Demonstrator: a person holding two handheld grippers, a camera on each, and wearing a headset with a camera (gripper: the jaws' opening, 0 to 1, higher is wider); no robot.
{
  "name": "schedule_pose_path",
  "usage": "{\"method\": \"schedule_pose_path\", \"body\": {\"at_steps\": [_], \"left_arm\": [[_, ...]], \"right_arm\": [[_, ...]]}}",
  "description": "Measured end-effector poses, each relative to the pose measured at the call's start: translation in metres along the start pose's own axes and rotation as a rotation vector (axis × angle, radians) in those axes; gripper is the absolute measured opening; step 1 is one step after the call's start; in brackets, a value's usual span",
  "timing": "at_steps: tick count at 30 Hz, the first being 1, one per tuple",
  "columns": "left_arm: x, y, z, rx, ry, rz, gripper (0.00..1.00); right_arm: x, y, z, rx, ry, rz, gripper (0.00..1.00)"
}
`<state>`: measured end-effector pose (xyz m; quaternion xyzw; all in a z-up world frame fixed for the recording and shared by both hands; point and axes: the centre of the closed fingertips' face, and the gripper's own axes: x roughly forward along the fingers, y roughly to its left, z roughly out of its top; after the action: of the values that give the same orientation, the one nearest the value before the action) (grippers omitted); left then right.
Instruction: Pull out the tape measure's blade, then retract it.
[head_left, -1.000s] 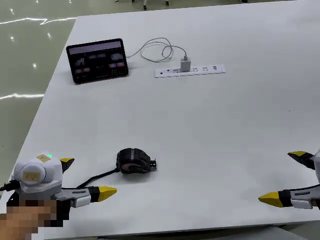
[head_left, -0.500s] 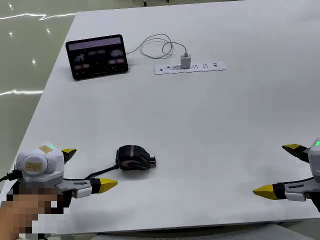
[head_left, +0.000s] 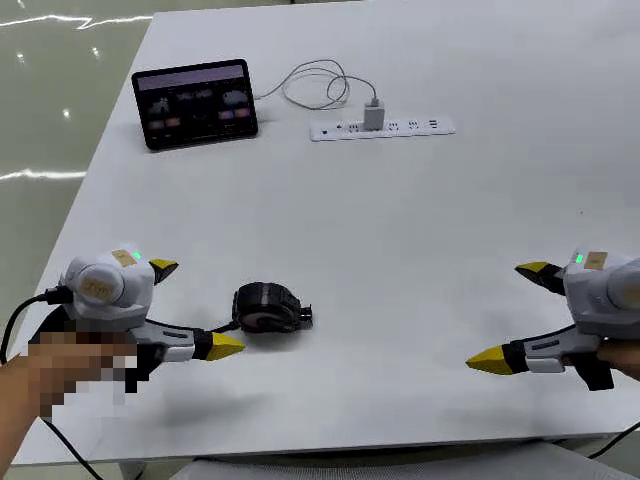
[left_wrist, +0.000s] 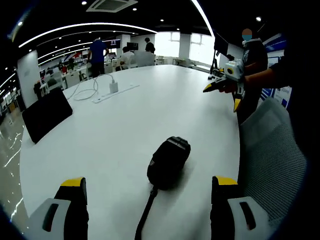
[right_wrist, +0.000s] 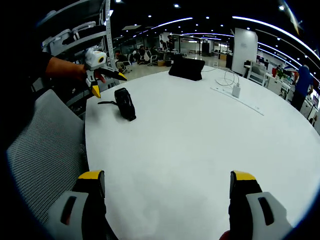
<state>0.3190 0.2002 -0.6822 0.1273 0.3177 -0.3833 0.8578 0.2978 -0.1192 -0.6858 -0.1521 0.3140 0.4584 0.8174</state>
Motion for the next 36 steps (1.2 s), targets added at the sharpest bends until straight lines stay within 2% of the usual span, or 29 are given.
{"method": "schedule_pose_path", "body": {"at_steps": [4,7,10,13,16,18,20,22,25,28,32,36], "left_arm": [[0.005,-0.001,0.005,0.022,0.014,-0.028,1.0],[0.01,-0.003,0.005,0.074,0.04,-0.059,1.0],[0.016,-0.011,0.005,0.147,0.08,-0.102,0.96],[0.02,-0.02,0.007,0.18,0.099,-0.149,0.96],[0.025,-0.024,0.008,0.207,0.122,-0.169,0.92],[0.028,-0.025,0.008,0.215,0.144,-0.188,0.89],[0.032,-0.026,0.006,0.265,0.171,-0.2,0.89],[0.035,-0.028,0.005,0.279,0.189,-0.218,0.88],[0.04,-0.031,0.006,0.31,0.204,-0.244,0.84],[0.044,-0.036,0.006,0.336,0.211,-0.275,0.78],[0.051,-0.035,0.005,0.36,0.235,-0.292,0.75],[0.054,-0.037,0.006,0.373,0.254,-0.319,0.67]], "right_arm": [[0.007,0.002,0.008,-0.033,0.008,0.027,1.0],[0.012,0.004,0.011,-0.057,0.022,0.047,1.0],[0.021,0.01,0.014,-0.096,0.044,0.078,1.0],[0.03,0.017,0.019,-0.122,0.05,0.105,1.0],[0.038,0.02,0.026,-0.138,0.053,0.124,1.0],[0.042,0.019,0.034,-0.188,0.034,0.118,1.0],[0.047,0.022,0.039,-0.186,0.031,0.133,1.0],[0.051,0.02,0.045,-0.209,0.014,0.135,1.0],[0.06,0.021,0.053,-0.194,0.004,0.151,1.0],[0.067,0.024,0.06,-0.21,-0.008,0.165,1.0],[0.079,0.031,0.068,-0.222,-0.007,0.194,1.0],[0.091,0.041,0.071,-0.244,0.002,0.223,0.98]]}}
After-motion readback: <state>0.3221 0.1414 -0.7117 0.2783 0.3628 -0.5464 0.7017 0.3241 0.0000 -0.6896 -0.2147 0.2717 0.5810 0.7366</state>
